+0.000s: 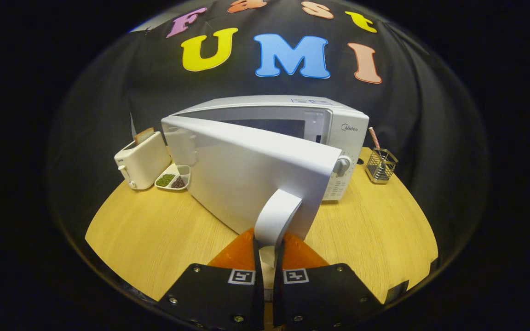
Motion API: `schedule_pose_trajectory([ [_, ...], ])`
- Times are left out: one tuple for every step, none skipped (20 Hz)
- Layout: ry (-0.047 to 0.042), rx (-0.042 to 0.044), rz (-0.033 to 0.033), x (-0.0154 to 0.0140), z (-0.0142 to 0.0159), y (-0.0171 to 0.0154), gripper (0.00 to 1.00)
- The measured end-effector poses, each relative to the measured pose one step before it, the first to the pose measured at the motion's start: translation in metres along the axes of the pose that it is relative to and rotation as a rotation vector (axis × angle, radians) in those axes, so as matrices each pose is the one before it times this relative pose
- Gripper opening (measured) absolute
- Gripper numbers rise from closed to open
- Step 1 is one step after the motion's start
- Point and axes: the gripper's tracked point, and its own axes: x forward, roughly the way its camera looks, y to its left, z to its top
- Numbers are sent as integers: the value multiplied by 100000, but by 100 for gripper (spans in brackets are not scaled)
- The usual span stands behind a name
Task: Open the microwave, put the food inside, and close the microwave door.
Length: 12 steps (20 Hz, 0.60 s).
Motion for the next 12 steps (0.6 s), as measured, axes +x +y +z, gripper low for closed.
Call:
schedule_pose_trajectory([
  [473,116,1841,-532,-354,721,11],
  [654,-183,2061,-503,-569,863,11],
  [299,-573,1362,-564,-327,671,11],
  [177,-901,1411,-429,-309,982,14],
  [74,-842,1279,-319,-418,764,14],
  [-123,-761,1196,-268,-375,879,14],
  [143,-569,860,-250,-275,751,14],
  [117,-395,858,-272,-278,869,14],
  [328,-472,1059,-189,-307,853,14],
  [162,-564,1321,-142,-320,870,14],
  [131,-874,1085,-238,-208,854,14],
  [-118,-1190,-97,-91,-189,700,14],
])
